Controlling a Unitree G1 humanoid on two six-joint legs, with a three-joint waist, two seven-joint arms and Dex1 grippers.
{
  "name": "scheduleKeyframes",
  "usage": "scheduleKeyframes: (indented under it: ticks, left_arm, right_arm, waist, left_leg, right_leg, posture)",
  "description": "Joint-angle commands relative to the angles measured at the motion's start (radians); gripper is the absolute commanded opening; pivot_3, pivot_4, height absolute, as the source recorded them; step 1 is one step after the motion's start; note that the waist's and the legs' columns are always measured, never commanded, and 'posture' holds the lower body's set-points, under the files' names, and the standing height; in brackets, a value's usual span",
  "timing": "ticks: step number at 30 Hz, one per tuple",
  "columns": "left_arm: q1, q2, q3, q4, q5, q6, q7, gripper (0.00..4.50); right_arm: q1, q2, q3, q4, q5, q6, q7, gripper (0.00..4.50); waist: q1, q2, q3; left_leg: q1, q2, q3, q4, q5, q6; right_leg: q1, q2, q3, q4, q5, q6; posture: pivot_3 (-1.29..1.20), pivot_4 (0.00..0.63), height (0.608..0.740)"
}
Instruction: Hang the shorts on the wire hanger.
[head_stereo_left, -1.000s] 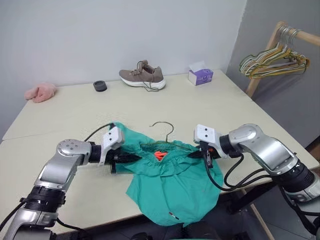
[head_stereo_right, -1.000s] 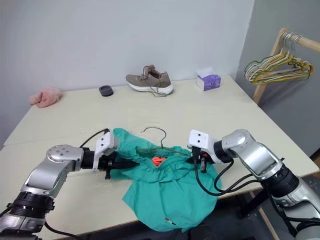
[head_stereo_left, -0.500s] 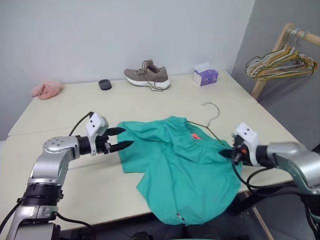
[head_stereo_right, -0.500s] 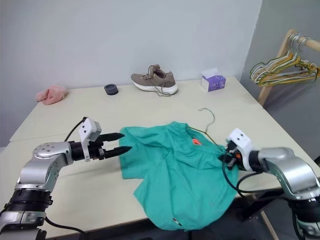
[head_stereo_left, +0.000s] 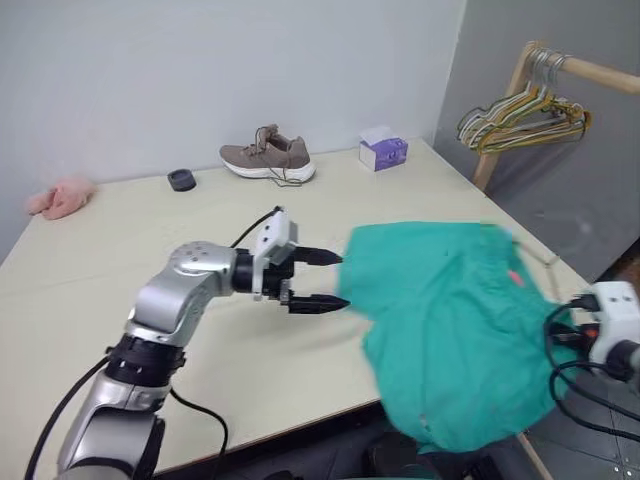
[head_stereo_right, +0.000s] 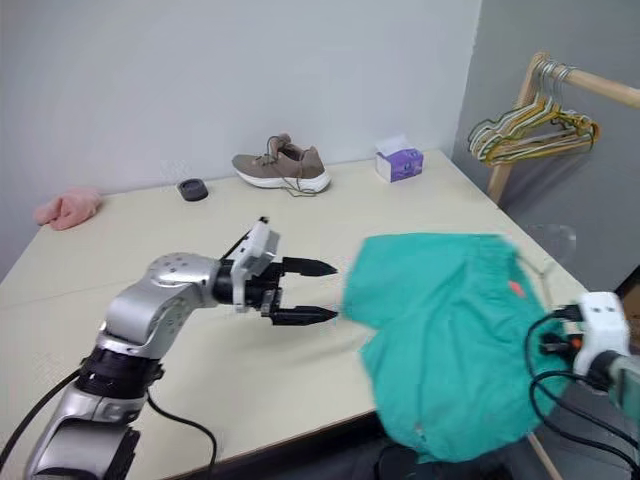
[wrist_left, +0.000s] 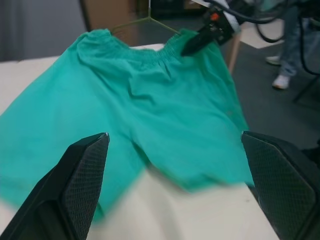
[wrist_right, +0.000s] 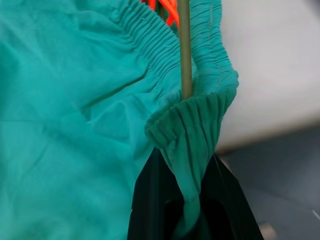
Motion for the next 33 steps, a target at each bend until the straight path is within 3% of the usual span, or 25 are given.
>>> scheduleKeyframes:
  ticks: [1,7,14,21,33]
  left_arm:
    - [-0.049,-0.058,-0.026,-0.003,0.0,-0.036,-0.004,4.45]
    - [-0.106,-0.157,-0.054,0.022,0.011,-0.037,0.025,4.45]
    - [-0.116,-0.181,-0.064,0.029,0.043,-0.076,0.033,4.45]
    - [-0.123,-0.208,-0.062,0.008,0.065,-0.106,0.079,4.45]
    - [-0.137,-0.256,-0.083,-0.02,0.079,-0.095,0.141,4.45]
  right_arm:
    - [0.001,-0.058,-0.143,0.052,-0.064,0.002,-0.063,0.0]
    - [-0.03,-0.146,-0.216,0.155,-0.13,-0.093,-0.124,0.0]
    - [-0.215,-0.273,-0.144,0.325,-0.145,-0.203,-0.154,0.0]
    - [-0.443,-0.385,-0.004,0.603,-0.153,-0.307,-0.162,0.0]
    - [-0.86,-0.472,0.234,1.171,-0.172,-0.408,-0.143,0.0]
  waist:
    - [-0.012,0.001,0.0]
    - [-0.072,0.001,-0.001]
    - [-0.149,0.004,-0.002]
    - [-0.154,0.006,-0.001]
    - [-0.134,0.009,0.009]
  left_leg:
    - [0.0,0.0,0.001,0.0,0.0,0.0]
    - [0.0,0.0,0.001,-0.002,-0.001,0.001]
    - [0.003,0.0,0.006,-0.003,-0.005,0.006]
    - [0.008,-0.001,0.001,-0.003,-0.006,0.008]
    - [0.019,-0.005,0.004,-0.003,-0.01,0.013]
  right_leg:
    - [0.0,0.0,0.0,0.0,0.0,0.0]
    - [0.001,0.001,0.0,-0.001,-0.001,0.0]
    - [0.006,0.001,0.0,-0.004,-0.006,0.004]
    - [0.018,-0.001,-0.001,-0.013,-0.006,0.004]
    - [0.031,-0.005,0.0,-0.019,-0.007,0.006]
  posture:
    - [-0.48,0.0,0.74]
    - [-0.5,0.0,0.74]
    - [-0.47,0.0,0.74]
    - [-0.44,0.003,0.74]
    - [-0.42,0.031,0.74]
